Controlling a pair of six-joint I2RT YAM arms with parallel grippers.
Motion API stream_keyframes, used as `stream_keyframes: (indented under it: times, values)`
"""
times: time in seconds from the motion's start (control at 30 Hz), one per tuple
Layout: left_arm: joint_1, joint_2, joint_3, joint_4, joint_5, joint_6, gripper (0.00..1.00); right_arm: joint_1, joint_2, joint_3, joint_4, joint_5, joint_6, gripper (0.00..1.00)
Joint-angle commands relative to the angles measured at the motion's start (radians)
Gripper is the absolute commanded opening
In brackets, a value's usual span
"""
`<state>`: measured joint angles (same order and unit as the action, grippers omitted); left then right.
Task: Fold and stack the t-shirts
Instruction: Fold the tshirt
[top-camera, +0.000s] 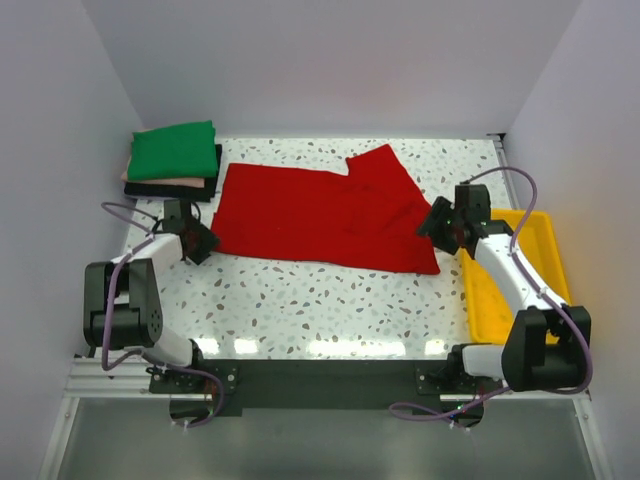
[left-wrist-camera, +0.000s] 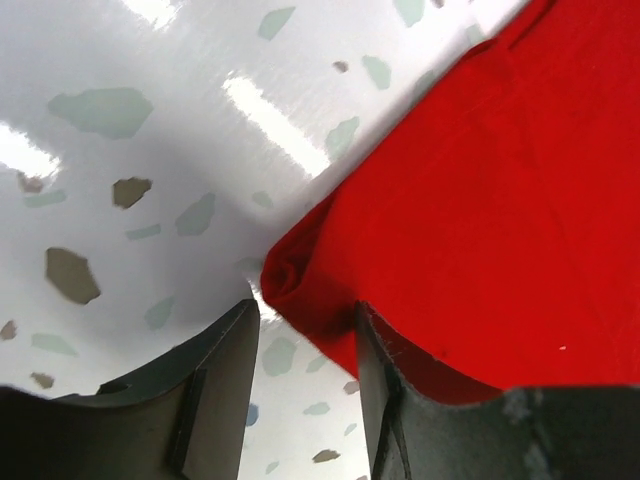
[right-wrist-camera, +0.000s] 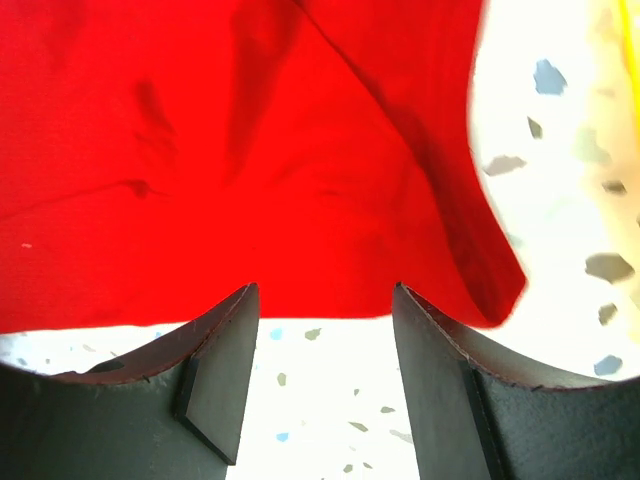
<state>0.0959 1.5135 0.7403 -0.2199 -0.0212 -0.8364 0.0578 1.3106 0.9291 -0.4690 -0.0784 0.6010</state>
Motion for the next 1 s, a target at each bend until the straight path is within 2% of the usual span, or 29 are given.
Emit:
stream_keyframes:
  times: [0.0, 0.13, 0.27, 0.3, 0.53, 0.83, 0.97]
  values:
    - [0.004, 0.042, 0.013, 0.062, 0.015, -0.027, 0.47, -0.004, -0.065, -0.050, -0.011, 0.035, -0.018, 0.59]
    - [0.004, 0.074, 0.040, 0.056, -0.009, -0.014, 0.30, -0.004, -0.099, -0.095, -0.045, 0.055, -0.030, 0.60]
    - [0.004, 0.099, 0.076, 0.034, -0.034, -0.001, 0.02, -0.004, -0.122, -0.136, -0.063, 0.071, -0.038, 0.60]
    - [0.005, 0.097, 0.079, 0.030, -0.048, 0.002, 0.00, -0.004, -0.122, -0.144, -0.065, 0.072, -0.037, 0.60]
    - [0.010, 0.090, 0.110, -0.018, -0.095, 0.025, 0.00, -0.004, -0.142, -0.226, -0.043, 0.097, -0.018, 0.60]
    - [0.021, 0.073, 0.116, -0.030, -0.097, 0.048, 0.00, -0.003, -0.122, -0.308, 0.071, 0.097, 0.046, 0.57]
    - [0.022, 0.065, 0.113, -0.032, -0.098, 0.056, 0.00, -0.004, -0.083, -0.320, 0.139, 0.080, 0.085, 0.52]
